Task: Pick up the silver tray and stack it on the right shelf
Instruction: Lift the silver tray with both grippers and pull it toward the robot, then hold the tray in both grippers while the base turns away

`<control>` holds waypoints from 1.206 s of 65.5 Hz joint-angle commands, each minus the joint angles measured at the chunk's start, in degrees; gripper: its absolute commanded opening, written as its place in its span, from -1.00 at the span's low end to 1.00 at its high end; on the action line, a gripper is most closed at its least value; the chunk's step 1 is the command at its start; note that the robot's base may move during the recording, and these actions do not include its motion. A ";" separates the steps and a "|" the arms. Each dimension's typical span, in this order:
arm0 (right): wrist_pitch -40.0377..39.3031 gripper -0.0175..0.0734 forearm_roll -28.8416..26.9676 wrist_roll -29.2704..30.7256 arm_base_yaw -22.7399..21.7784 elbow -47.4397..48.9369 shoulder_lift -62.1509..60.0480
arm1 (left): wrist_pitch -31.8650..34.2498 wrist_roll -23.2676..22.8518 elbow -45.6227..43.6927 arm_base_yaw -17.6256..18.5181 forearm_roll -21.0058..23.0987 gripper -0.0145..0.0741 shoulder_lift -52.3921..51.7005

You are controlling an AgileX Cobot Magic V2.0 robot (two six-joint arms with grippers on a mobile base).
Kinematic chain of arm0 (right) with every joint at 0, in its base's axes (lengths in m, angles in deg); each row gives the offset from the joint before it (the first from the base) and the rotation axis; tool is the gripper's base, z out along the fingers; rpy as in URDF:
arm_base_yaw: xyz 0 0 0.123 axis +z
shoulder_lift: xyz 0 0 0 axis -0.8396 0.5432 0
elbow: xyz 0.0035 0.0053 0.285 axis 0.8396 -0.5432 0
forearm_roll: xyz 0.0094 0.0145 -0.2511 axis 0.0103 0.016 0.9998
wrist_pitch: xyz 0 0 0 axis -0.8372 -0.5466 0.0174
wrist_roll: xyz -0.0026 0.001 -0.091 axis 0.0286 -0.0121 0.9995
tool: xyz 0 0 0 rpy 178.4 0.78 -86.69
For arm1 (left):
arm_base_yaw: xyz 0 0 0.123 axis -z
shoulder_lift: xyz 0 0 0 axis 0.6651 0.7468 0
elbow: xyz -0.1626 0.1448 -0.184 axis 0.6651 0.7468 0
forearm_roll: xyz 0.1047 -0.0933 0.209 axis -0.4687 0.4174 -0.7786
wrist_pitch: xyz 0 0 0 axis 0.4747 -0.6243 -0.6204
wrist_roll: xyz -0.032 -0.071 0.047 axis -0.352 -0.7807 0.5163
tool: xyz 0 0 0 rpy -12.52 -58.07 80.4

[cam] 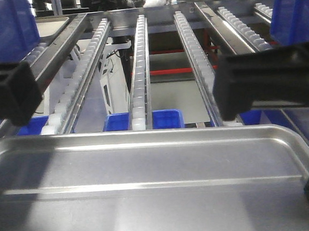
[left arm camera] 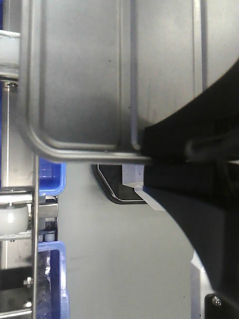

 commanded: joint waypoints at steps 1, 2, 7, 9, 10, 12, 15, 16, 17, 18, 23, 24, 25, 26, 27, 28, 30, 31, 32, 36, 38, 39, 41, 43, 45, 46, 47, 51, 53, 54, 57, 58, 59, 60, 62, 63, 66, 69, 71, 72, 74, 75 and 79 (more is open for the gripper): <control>4.75 -0.48 3.29 0.32 -0.38 1.14 -1.35 | -8.79 0.50 -1.30 0.11 -2.25 -0.90 -1.33; 4.75 -0.48 3.29 0.32 -0.38 1.14 -1.35 | -8.79 0.50 -1.30 0.11 -2.25 -0.90 -1.33; 4.75 -0.48 3.29 0.32 -0.38 1.14 -1.35 | -8.79 0.50 -1.30 0.11 -2.25 -0.90 -1.33; 4.75 -0.48 3.29 0.32 -0.38 1.14 -1.35 | -8.79 0.50 -1.30 0.11 -2.25 -0.90 -1.33; 4.75 -0.48 3.29 0.32 -0.38 1.14 -1.35 | -8.79 0.50 -1.30 0.11 -2.25 -0.90 -1.33; 4.75 -0.48 3.29 0.32 -0.38 1.14 -1.35 | -8.79 0.50 -1.30 0.11 -2.25 -0.90 -1.33; 4.75 -0.48 3.29 0.32 -0.38 1.14 -1.35 | -8.79 0.50 -1.30 0.11 -2.25 -0.90 -1.33; 4.75 -0.48 3.29 0.32 -0.38 1.14 -1.35 | -8.79 0.50 -1.30 0.11 -2.25 -0.90 -1.33; 4.75 -0.48 3.29 0.32 -0.38 1.14 -1.35 | -8.79 0.50 -1.30 0.11 -2.25 -0.90 -1.33; 4.75 -0.48 3.29 0.32 -0.38 1.14 -1.35 | -8.79 0.50 -1.30 0.11 -2.25 -0.90 -1.33; 4.75 -0.48 3.29 0.32 -0.38 1.14 -1.35 | -8.79 0.50 -1.30 0.11 -2.25 -0.90 -1.33; 4.75 -0.48 3.29 0.32 -0.38 1.14 -1.35 | -8.79 0.50 -1.30 0.11 -2.25 -0.90 -1.33; 4.75 -0.48 3.29 0.32 -0.38 1.14 -1.35 | -8.79 0.50 -1.30 0.11 -2.25 -0.90 -1.33; 4.75 -0.48 3.29 0.32 -0.38 1.14 -1.35 | -8.79 0.50 -1.30 0.11 -2.25 -0.90 -1.33; 4.75 -0.48 3.29 0.32 -0.38 1.14 -1.35 | -8.79 0.50 -1.30 0.11 -2.25 -0.90 -1.33; 4.75 -0.48 3.29 0.32 -0.38 1.14 -1.35 | -8.79 0.50 -1.30 0.11 -2.25 -0.90 -1.33; 4.75 -0.48 3.34 0.32 -0.38 1.14 -1.35 | -8.79 0.50 -1.30 0.11 -2.25 -0.90 -1.33; 4.75 -0.48 3.34 0.32 -0.38 1.14 -1.35 | -8.79 0.50 -1.30 0.11 -2.25 -0.90 -1.33; 4.75 -0.48 3.34 0.32 -0.38 1.14 -1.35 | -8.79 0.50 -1.30 0.11 -2.25 -0.90 -1.33; 4.75 -0.49 3.33 0.32 -0.38 1.14 -1.35 | -8.79 0.50 -1.30 0.11 -2.25 -0.90 -1.33; 4.75 -0.49 3.33 0.32 -0.38 1.14 -1.35 | -8.79 0.50 -1.30 0.11 -2.25 -0.90 -1.33; 4.75 -0.49 3.33 0.32 -0.38 1.14 -1.35 | -8.79 0.50 -1.30 0.11 -2.25 -0.90 -1.33; 4.75 -0.49 3.33 0.32 -0.38 1.14 -1.35 | -8.79 0.50 -1.30 0.11 -2.25 -0.90 -1.33; 4.75 -0.49 3.33 0.32 -0.38 1.14 -1.35 | -8.79 0.50 -1.30 0.11 -2.25 -0.90 -1.33; 4.75 -0.49 3.33 0.32 -0.38 1.14 -1.35 | -8.79 0.50 -1.30 0.11 -2.25 -0.90 -1.33; 4.75 -0.49 3.33 0.32 -0.38 1.14 -1.35 | -8.79 0.50 -1.30 0.11 -2.25 -0.90 -1.33; 4.75 -0.49 3.33 0.32 -0.38 1.14 -1.35 | -8.79 0.50 -1.30 0.11 -2.25 -0.90 -1.33; 4.75 -0.49 3.33 0.32 -0.38 1.14 -1.35 | -8.79 0.50 -1.30 0.11 -2.25 -0.90 -1.33; 4.75 -0.49 3.33 0.32 -0.38 1.14 -1.35 | -8.79 0.50 -1.30 0.11 -2.25 -0.90 -1.33; 4.75 -0.49 3.33 0.32 -0.38 1.14 -1.35 | -8.79 0.50 -1.30 0.11 -2.25 -0.90 -1.33; 4.75 -0.49 3.33 0.32 -0.38 1.14 -1.35 | -8.79 0.50 -1.30 0.11 -2.25 -0.90 -1.33; 4.75 -0.49 3.33 0.32 -0.38 1.14 -1.35 | -8.79 0.50 -1.30 0.11 -2.25 -0.90 -1.33; 4.75 -0.49 3.33 0.32 -0.38 1.14 -1.35 | -8.79 0.50 -1.30 0.11 -2.25 -0.90 -1.33; 4.75 -0.49 3.33 0.32 -0.38 1.14 -1.35 | -8.79 0.50 -1.30 0.11 -2.25 -0.90 -1.33; 4.75 -0.49 3.33 0.32 -0.38 1.14 -1.35 | -8.79 0.50 -1.30 0.11 -2.25 -0.90 -1.33; 4.75 -0.49 3.33 0.32 -0.38 1.14 -1.35 | -8.79 0.50 -1.30 0.11 -2.25 -0.90 -1.33; 4.75 -0.49 3.33 0.32 -0.38 1.14 -1.35 | -8.79 0.50 -1.30 0.11 -2.25 -0.90 -1.33; 4.75 -0.49 3.33 0.32 -0.38 1.14 -1.35 | -8.79 0.50 -1.30 0.11 -2.25 -0.90 -1.33; 4.75 -0.49 3.33 0.32 -0.38 1.14 -1.35 | -8.83 0.50 -1.30 0.11 -2.25 -0.90 -1.33; 4.75 -0.49 3.33 0.32 -0.38 1.14 -1.35 | -8.83 0.50 -1.30 0.11 -2.25 -0.90 -1.33; 4.75 -0.49 3.33 0.32 -0.38 1.14 -1.35 | -8.83 0.50 -1.30 0.11 -2.25 -0.90 -1.33; 4.75 -0.49 3.33 0.32 -0.38 1.14 -1.35 | -8.83 0.50 -1.30 0.11 -2.25 -0.90 -1.33; 4.75 -0.49 3.33 0.32 -0.38 1.14 -1.35 | -8.83 0.50 -1.30 0.11 -2.25 -0.90 -1.33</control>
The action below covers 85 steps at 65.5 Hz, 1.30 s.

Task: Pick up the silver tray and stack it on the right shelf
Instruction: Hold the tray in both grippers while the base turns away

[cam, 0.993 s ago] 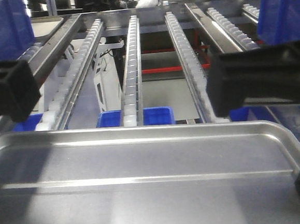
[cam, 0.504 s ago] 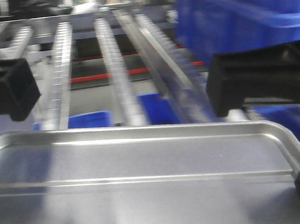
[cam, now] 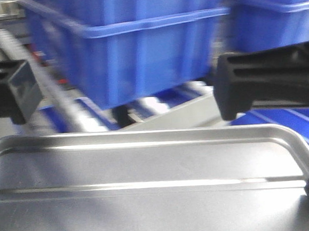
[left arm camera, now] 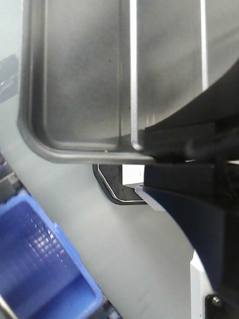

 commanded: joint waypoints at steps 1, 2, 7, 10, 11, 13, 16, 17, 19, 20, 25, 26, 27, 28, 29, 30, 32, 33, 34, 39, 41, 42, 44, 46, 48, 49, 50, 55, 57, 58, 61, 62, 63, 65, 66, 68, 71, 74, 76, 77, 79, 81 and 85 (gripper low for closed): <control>4.71 -0.49 3.33 0.32 -0.38 1.14 -1.35 | -8.75 0.50 -1.17 0.11 -2.25 -0.90 -1.22; 4.71 -0.49 3.33 0.32 -0.38 1.14 -1.35 | -8.75 0.50 -1.17 0.11 -2.25 -0.90 -1.22; 4.71 -0.49 3.33 0.32 -0.38 1.14 -1.35 | -8.75 0.50 -1.17 0.11 -2.25 -0.90 -1.22; 4.71 -0.49 3.33 0.32 -0.38 1.14 -1.35 | -8.75 0.50 -1.17 0.11 -2.25 -0.90 -1.22; 4.71 -0.49 3.33 0.32 -0.38 1.14 -1.35 | -8.75 0.50 -1.17 0.11 -2.25 -0.90 -1.22; 4.71 -0.49 3.33 0.32 -0.38 1.14 -1.35 | -8.75 0.50 -1.17 0.11 -2.25 -0.90 -1.22; 4.71 -0.49 3.33 0.32 -0.38 1.14 -1.35 | -8.75 0.50 -1.17 0.11 -2.25 -0.90 -1.22; 4.71 -0.49 3.33 0.32 -0.38 1.14 -1.35 | -8.75 0.50 -1.17 0.11 -2.25 -0.90 -1.22; 4.71 -0.49 3.33 0.32 -0.38 1.14 -1.35 | -8.75 0.50 -1.17 0.11 -2.25 -0.90 -1.22; 4.71 -0.49 3.33 0.32 -0.38 1.14 -1.35 | -8.75 0.50 -1.17 0.11 -2.25 -0.90 -1.22; 4.71 -0.49 3.33 0.32 -0.38 1.14 -1.35 | -8.75 0.50 -1.17 0.11 -2.25 -0.90 -1.22; 4.71 -0.49 3.33 0.32 -0.38 1.14 -1.35 | -8.75 0.50 -1.17 0.11 -2.25 -0.90 -1.22; 4.76 -0.49 3.33 0.32 -0.38 1.14 -1.35 | -8.75 0.50 -1.17 0.11 -2.25 -0.90 -1.22; 4.76 -0.49 3.33 0.32 -0.38 1.14 -1.35 | -8.75 0.50 -1.17 0.11 -2.25 -0.90 -1.22; 4.76 -0.49 3.33 0.32 -0.38 1.14 -1.35 | -8.75 0.50 -1.17 0.11 -2.25 -0.90 -1.22; 4.76 -0.49 3.33 0.32 -0.38 1.14 -1.35 | -8.75 0.50 -1.17 0.11 -2.25 -0.90 -1.22; 4.76 -0.49 3.33 0.32 -0.38 1.14 -1.35 | -8.75 0.50 -1.17 0.11 -2.25 -0.90 -1.22; 4.76 -0.49 3.33 0.32 -0.38 1.14 -1.35 | -8.75 0.50 -1.17 0.11 -2.25 -0.90 -1.22; 4.76 -0.49 3.33 0.32 -0.38 1.14 -1.35 | -8.75 0.50 -1.17 0.11 -2.25 -0.90 -1.22; 4.76 -0.49 3.33 0.32 -0.38 1.14 -1.35 | -8.75 0.50 -1.17 0.11 -2.25 -0.90 -1.22; 4.76 -0.49 3.33 0.32 -0.38 1.14 -1.35 | -8.75 0.50 -1.17 0.11 -2.25 -0.90 -1.22; 4.76 -0.49 3.33 0.32 -0.38 1.14 -1.35 | -8.75 0.50 -1.17 0.11 -2.25 -0.90 -1.22; 4.76 -0.49 3.33 0.32 -0.38 1.14 -1.35 | -8.75 0.50 -1.17 0.11 -2.25 -0.90 -1.22; 4.76 -0.49 3.33 0.32 -0.38 1.14 -1.35 | -8.75 0.50 -1.17 0.11 -2.25 -0.90 -1.22; 4.76 -0.49 3.33 0.32 -0.38 1.14 -1.35 | -8.86 0.50 -1.17 0.11 -2.25 -0.90 -1.22; 4.76 -0.49 3.33 0.32 -0.38 1.14 -1.35 | -8.84 0.50 -1.17 0.11 -2.25 -0.90 -1.22; 4.76 -0.49 3.33 0.32 -0.38 1.14 -1.35 | -8.84 0.50 -1.17 0.11 -2.25 -0.90 -1.22; 4.76 -0.49 3.33 0.32 -0.38 1.14 -1.35 | -8.84 0.50 -1.17 0.11 -2.25 -0.90 -1.22; 4.76 -0.49 3.33 0.32 -0.38 1.14 -1.35 | -8.84 0.50 -1.17 0.11 -2.25 -0.90 -1.22; 4.76 -0.49 3.33 0.32 -0.38 1.14 -1.35 | -8.84 0.50 -1.17 0.11 -2.25 -0.90 -1.22; 4.76 -0.49 3.33 0.32 -0.38 1.14 -1.35 | -8.84 0.50 -1.17 0.11 -2.25 -0.90 -1.22; 4.76 -0.49 3.33 0.32 -0.38 1.14 -1.35 | -8.84 0.50 -1.17 0.11 -2.25 -0.90 -1.22; 4.76 -0.49 3.33 0.32 -0.38 1.14 -1.35 | -8.84 0.50 -1.17 0.11 -2.25 -0.90 -1.22; 4.76 -0.49 3.33 0.32 -0.38 1.14 -1.35 | -8.84 0.50 -1.17 0.11 -2.25 -0.90 -1.22; 4.76 -0.49 3.33 0.32 -0.38 1.14 -1.35 | -8.84 0.50 -1.17 0.11 -2.25 -0.90 -1.22; 4.76 -0.49 3.33 0.32 -0.38 1.14 -1.35 | -8.84 0.50 -1.17 0.11 -2.25 -0.90 -1.22; 4.76 -0.49 3.33 0.32 -0.38 1.14 -1.35 | -8.84 0.50 -1.17 0.11 -2.25 -0.90 -1.22; 4.76 -0.49 3.33 0.32 -0.38 1.14 -1.35 | -8.97 0.50 -1.17 0.11 -2.25 -0.90 -1.22; 4.76 -0.49 3.33 0.32 -0.38 1.14 -1.35 | -9.29 0.50 -1.17 0.11 -2.25 -0.90 -1.22; 4.76 -0.49 3.33 0.32 -0.38 1.14 -1.35 | -9.45 0.50 -1.17 0.11 -2.25 -0.90 -1.22; 4.76 -0.49 3.33 0.32 -0.38 1.14 -1.35 | -9.97 0.50 -1.17 0.11 -2.25 -0.90 -1.22; 4.76 -0.49 3.33 0.32 -0.38 1.14 -1.35 | -10.52 0.50 -1.17 0.11 -2.25 -0.90 -1.22; 4.76 -0.49 3.33 0.32 -0.38 1.14 -1.35 | -11.67 0.50 -1.17 0.11 -2.25 -0.90 -1.22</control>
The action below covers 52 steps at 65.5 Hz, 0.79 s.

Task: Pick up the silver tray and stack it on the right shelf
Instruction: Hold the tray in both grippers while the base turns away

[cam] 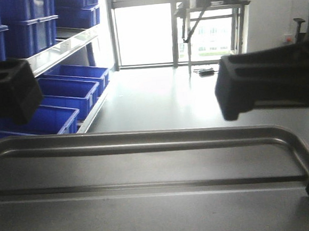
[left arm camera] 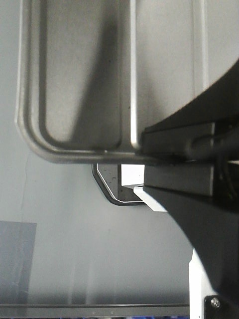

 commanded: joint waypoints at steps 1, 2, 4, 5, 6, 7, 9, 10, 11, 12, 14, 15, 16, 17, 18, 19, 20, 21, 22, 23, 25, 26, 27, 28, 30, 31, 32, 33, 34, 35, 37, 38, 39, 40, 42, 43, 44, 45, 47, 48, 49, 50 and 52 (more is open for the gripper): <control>4.54 -0.49 3.43 0.32 -0.38 1.14 -1.26 | -11.67 0.50 -1.17 0.11 -2.47 -0.90 -1.22; 4.54 -0.49 3.43 0.32 -0.38 1.14 -1.26 | -11.67 0.50 -1.17 0.11 -2.47 -0.90 -1.22; 4.54 -0.49 3.43 0.32 -0.38 1.14 -1.26 | -11.67 0.50 -1.17 0.11 -2.47 -0.90 -1.22; 4.54 -0.49 3.43 0.32 -0.38 1.14 -1.26 | -11.67 0.50 -1.17 0.11 -2.47 -0.90 -1.22; 4.54 -0.49 3.43 0.32 -0.38 1.14 -1.26 | -11.67 0.50 -1.17 0.11 -2.47 -0.90 -1.22; 4.54 -0.49 3.43 0.32 -0.38 1.14 -1.26 | -11.67 0.50 -1.17 0.11 -2.47 -0.90 -1.22; 4.54 -0.49 3.43 0.32 -0.38 1.14 -1.26 | -11.67 0.50 -1.17 0.11 -2.47 -0.90 -1.22; 4.54 -0.49 3.43 0.32 -0.38 1.14 -1.26 | -11.67 0.50 -1.17 0.11 -2.47 -0.90 -1.22; 4.54 -0.49 3.43 0.32 -0.38 1.14 -1.26 | -11.67 0.50 -1.17 0.11 -2.47 -0.90 -1.22; 4.54 -0.49 3.43 0.32 -0.38 1.14 -1.26 | -11.67 0.50 -1.17 0.11 -2.47 -0.90 -1.22; 4.54 -0.49 3.43 0.32 -0.38 1.14 -1.26 | -11.67 0.50 -1.17 0.11 -2.47 -0.90 -1.22; 4.54 -0.49 3.43 0.32 -0.38 1.14 -1.26 | -11.67 0.50 -1.17 0.11 -2.47 -0.90 -1.22; 4.54 -0.49 3.43 0.32 -0.38 1.14 -1.26 | -11.67 0.50 -1.17 0.11 -2.47 -0.90 -1.22; 4.54 -0.49 3.43 0.32 -0.38 1.14 -1.26 | -11.67 0.50 -1.17 0.11 -2.47 -0.90 -1.22; 4.54 -0.49 3.43 0.32 -0.38 1.14 -1.26 | -11.67 0.50 -1.17 0.11 -2.47 -0.90 -1.22; 4.54 -0.49 3.43 0.32 -0.38 1.14 -1.26 | -11.67 0.50 -1.17 0.11 -2.47 -0.90 -1.22; 4.54 -0.49 3.43 0.32 -0.38 1.14 -1.26 | -11.67 0.50 -1.17 0.11 -2.47 -0.90 -1.22; 4.54 -0.49 3.43 0.32 -0.38 1.14 -1.26 | -11.67 0.50 -1.17 0.11 -2.47 -0.90 -1.22; 4.54 -0.49 3.43 0.32 -0.38 1.14 -1.26 | -11.67 0.50 -1.17 0.11 -2.47 -0.90 -1.22; 4.54 -0.49 3.43 0.32 -0.38 1.14 -1.26 | -11.67 0.50 -1.17 0.11 -2.47 -0.90 -1.22; 4.54 -0.49 3.43 0.32 -0.38 1.14 -1.26 | -11.67 0.50 -1.17 0.11 -2.47 -0.90 -1.22; 4.54 -0.49 3.43 0.32 -0.38 1.14 -1.26 | -11.67 0.50 -1.17 0.11 -2.47 -0.90 -1.22; 4.54 -0.49 3.43 0.32 -0.38 1.14 -1.26 | -11.67 0.50 -1.17 0.11 -2.47 -0.90 -1.22; 4.54 -0.49 3.43 0.32 -0.38 1.14 -1.26 | -11.67 0.50 -1.17 0.11 -2.47 -0.90 -1.22; 4.54 -0.49 3.43 0.32 -0.38 1.14 -1.26 | -11.67 0.50 -1.17 0.11 -2.47 -0.90 -1.22; 4.54 -0.49 3.43 0.32 -0.38 1.14 -1.26 | -11.67 0.50 -1.17 0.11 -2.47 -0.90 -1.22; 4.54 -0.49 3.43 0.32 -0.38 1.14 -1.26 | -11.67 0.50 -1.17 0.11 -2.47 -0.90 -1.22; 4.54 -0.49 3.43 0.32 -0.38 1.14 -1.26 | -11.67 0.50 -1.17 0.11 -2.47 -0.90 -1.22; 4.54 -0.49 3.43 0.32 -0.38 1.14 -1.26 | -11.67 0.50 -1.17 0.11 -2.47 -0.90 -1.22; 4.54 -0.49 3.43 0.32 -0.38 1.14 -1.26 | -11.67 0.50 -1.17 0.11 -2.47 -0.90 -1.22; 4.54 -0.49 3.43 0.32 -0.38 1.14 -1.26 | -11.67 0.50 -1.17 0.11 -2.47 -0.90 -1.22; 4.54 -0.49 3.43 0.32 -0.38 1.14 -1.26 | -11.67 0.50 -1.17 0.11 -2.47 -0.90 -1.22; 4.54 -0.49 3.43 0.32 -0.38 1.14 -1.26 | -11.67 0.50 -1.17 0.11 -2.47 -0.90 -1.22; 4.54 -0.49 3.43 0.32 -0.38 1.14 -1.26 | -11.67 0.50 -1.17 0.11 -2.47 -0.90 -1.22; 4.54 -0.49 3.43 0.32 -0.38 1.14 -1.26 | -11.67 0.50 -1.17 0.11 -2.47 -0.90 -1.22; 4.54 -0.49 3.43 0.32 -0.38 1.14 -1.26 | -11.67 0.50 -1.17 0.11 -2.47 -0.90 -1.22; 4.54 -0.49 3.43 0.32 -0.38 1.14 -1.26 | -11.67 0.50 -1.17 0.11 -2.47 -0.90 -1.22; 4.54 -0.49 3.43 0.32 -0.38 1.14 -1.26 | -11.67 0.50 -1.17 0.11 -2.47 -0.90 -1.22; 4.54 -0.49 3.43 0.32 -0.38 1.14 -1.26 | -11.67 0.50 -1.17 0.11 -2.47 -0.90 -1.22; 4.54 -0.49 3.43 0.32 -0.38 1.14 -1.26 | -11.67 0.50 -1.17 0.11 -2.47 -0.90 -1.22; 4.54 -0.49 3.43 0.32 -0.38 1.14 -1.26 | -11.67 0.50 -1.17 0.11 -2.47 -0.90 -1.22; 4.54 -0.49 3.43 0.32 -0.38 1.14 -1.26 | -11.67 0.50 -1.17 0.11 -2.47 -0.90 -1.22; 4.54 -0.49 3.43 0.32 -0.38 1.14 -1.26 | -11.67 0.50 -1.17 0.11 -2.47 -0.90 -1.22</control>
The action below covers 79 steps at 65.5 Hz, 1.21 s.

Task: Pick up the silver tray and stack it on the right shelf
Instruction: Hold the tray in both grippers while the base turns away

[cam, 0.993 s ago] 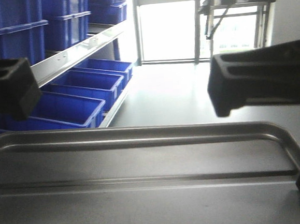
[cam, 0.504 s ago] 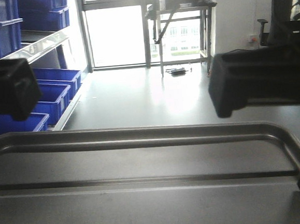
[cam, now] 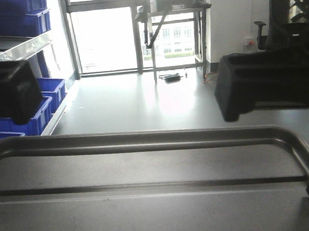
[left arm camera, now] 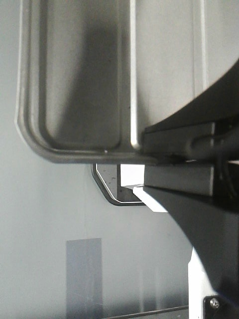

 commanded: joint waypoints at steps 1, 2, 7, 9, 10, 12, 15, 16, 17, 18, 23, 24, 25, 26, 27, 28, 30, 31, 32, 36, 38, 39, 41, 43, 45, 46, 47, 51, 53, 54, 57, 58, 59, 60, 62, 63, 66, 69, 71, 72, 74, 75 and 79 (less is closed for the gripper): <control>4.41 -0.49 3.43 0.32 -0.38 1.14 -1.26 | -11.67 0.50 -1.17 0.11 -2.69 -0.90 -1.22; 4.41 -0.49 3.43 0.32 -0.38 1.14 -1.26 | -11.67 0.50 -1.17 0.11 -2.69 -0.90 -1.22; 4.41 -0.49 3.43 0.32 -0.38 1.14 -1.26 | -11.67 0.50 -1.17 0.11 -2.69 -0.90 -1.22; 4.41 -0.49 3.43 0.32 -0.38 1.14 -1.26 | -11.67 0.50 -1.17 0.11 -2.69 -0.90 -1.22; 4.41 -0.49 3.43 0.32 -0.38 1.14 -1.26 | -11.67 0.50 -1.17 0.11 -2.69 -0.90 -1.22; 4.41 -0.49 3.43 0.32 -0.38 1.14 -1.26 | -11.67 0.50 -1.17 0.11 -2.69 -0.90 -1.22; 4.41 -0.49 3.43 0.32 -0.38 1.14 -1.26 | -11.67 0.50 -1.17 0.11 -2.69 -0.90 -1.22; 4.41 -0.49 3.43 0.32 -0.38 1.14 -1.26 | -11.67 0.50 -1.17 0.11 -2.69 -0.90 -1.22; 4.41 -0.49 3.43 0.32 -0.38 1.14 -1.26 | -11.67 0.50 -1.17 0.11 -2.69 -0.90 -1.22; 4.41 -0.49 3.43 0.32 -0.38 1.14 -1.26 | -11.67 0.50 -1.17 0.11 -2.69 -0.90 -1.22; 4.41 -0.49 3.43 0.32 -0.38 1.14 -1.26 | -11.67 0.50 -1.17 0.11 -2.69 -0.90 -1.22; 4.41 -0.49 3.43 0.32 -0.38 1.14 -1.26 | -11.67 0.50 -1.17 0.11 -2.69 -0.90 -1.22; 4.41 -0.49 3.43 0.32 -0.38 1.14 -1.26 | -11.67 0.50 -1.17 0.11 -2.69 -0.90 -1.22; 4.41 -0.49 3.43 0.32 -0.38 1.14 -1.26 | -11.67 0.50 -1.17 0.11 -2.69 -0.90 -1.22; 4.41 -0.49 3.43 0.32 -0.38 1.14 -1.26 | -11.67 0.50 -1.17 0.11 -2.69 -0.90 -1.22; 4.41 -0.49 3.43 0.32 -0.38 1.14 -1.26 | -11.67 0.50 -1.17 0.11 -2.69 -0.90 -1.22; 4.41 -0.49 3.43 0.32 -0.38 1.14 -1.26 | -11.67 0.50 -1.17 0.11 -2.69 -0.90 -1.22; 4.41 -0.49 3.43 0.32 -0.38 1.14 -1.26 | -11.67 0.50 -1.17 0.11 -2.69 -0.90 -1.22; 4.41 -0.49 3.43 0.32 -0.38 1.14 -1.26 | -11.67 0.50 -1.17 0.11 -2.69 -0.90 -1.22; 4.41 -0.49 3.43 0.32 -0.38 1.14 -1.26 | -11.67 0.50 -1.17 0.11 -2.69 -0.90 -1.22; 4.41 -0.49 3.43 0.32 -0.38 1.14 -1.26 | -11.67 0.50 -1.17 0.11 -2.69 -0.90 -1.22; 4.41 -0.49 3.43 0.32 -0.38 1.14 -1.26 | -11.67 0.50 -1.17 0.11 -2.69 -0.90 -1.22; 4.41 -0.49 3.43 0.32 -0.38 1.14 -1.26 | -11.67 0.50 -1.17 0.11 -2.69 -0.90 -1.22; 4.41 -0.49 3.43 0.32 -0.38 1.14 -1.26 | -11.67 0.50 -1.17 0.11 -2.69 -0.90 -1.22; 4.41 -0.49 3.43 0.32 -0.38 1.14 -1.26 | -11.67 0.50 -1.17 0.11 -2.69 -0.90 -1.22; 4.41 -0.49 3.43 0.32 -0.38 1.14 -1.26 | -11.67 0.50 -1.17 0.11 -2.69 -0.90 -1.22; 4.41 -0.49 3.43 0.32 -0.38 1.14 -1.26 | -11.67 0.50 -1.17 0.11 -2.69 -0.90 -1.22; 4.41 -0.49 3.43 0.32 -0.38 1.14 -1.26 | -11.67 0.50 -1.17 0.11 -2.69 -0.90 -1.22; 4.41 -0.49 3.43 0.32 -0.38 1.14 -1.26 | -11.67 0.50 -1.17 0.11 -2.69 -0.90 -1.22; 4.41 -0.49 3.43 0.32 -0.38 1.14 -1.26 | -11.67 0.50 -1.17 0.11 -2.69 -0.90 -1.22; 4.41 -0.49 3.43 0.32 -0.38 1.14 -1.26 | -11.67 0.50 -1.17 0.11 -2.69 -0.90 -1.22; 4.41 -0.49 3.43 0.32 -0.38 1.14 -1.26 | -11.67 0.50 -1.17 0.11 -2.69 -0.90 -1.22; 4.41 -0.49 3.43 0.32 -0.38 1.14 -1.26 | -11.67 0.50 -1.17 0.11 -2.69 -0.90 -1.22; 4.41 -0.49 3.43 0.32 -0.38 1.14 -1.26 | -11.67 0.50 -1.17 0.11 -2.69 -0.90 -1.22; 4.41 -0.49 3.43 0.32 -0.38 1.14 -1.26 | -11.67 0.50 -1.17 0.11 -2.69 -0.90 -1.22; 4.41 -0.49 3.43 0.32 -0.38 1.14 -1.26 | -11.67 0.50 -1.17 0.11 -2.69 -0.90 -1.22; 4.41 -0.49 3.43 0.32 -0.38 1.14 -1.26 | -11.67 0.50 -1.17 0.11 -2.79 -0.90 -1.22; 4.41 -0.49 3.43 0.32 -0.38 1.14 -1.26 | -11.67 0.50 -1.17 0.11 -2.97 -0.90 -1.22; 4.41 -0.49 3.43 0.32 -0.38 1.14 -1.26 | -11.67 0.50 -1.17 0.11 -2.97 -0.90 -1.22; 4.41 -0.49 3.43 0.32 -0.38 1.14 -1.26 | -11.67 0.50 -1.17 0.11 -2.97 -0.90 -1.22; 4.41 -0.49 3.43 0.32 -0.38 1.14 -1.26 | -11.67 0.50 -1.17 0.11 -2.97 -0.90 -1.22; 4.41 -0.49 3.43 0.32 -0.38 1.14 -1.26 | -11.67 0.50 -1.17 0.11 -2.97 -0.90 -1.22; 4.41 -0.49 3.43 0.32 -0.38 1.14 -1.26 | -11.67 0.50 -1.17 0.11 -2.97 -0.90 -1.22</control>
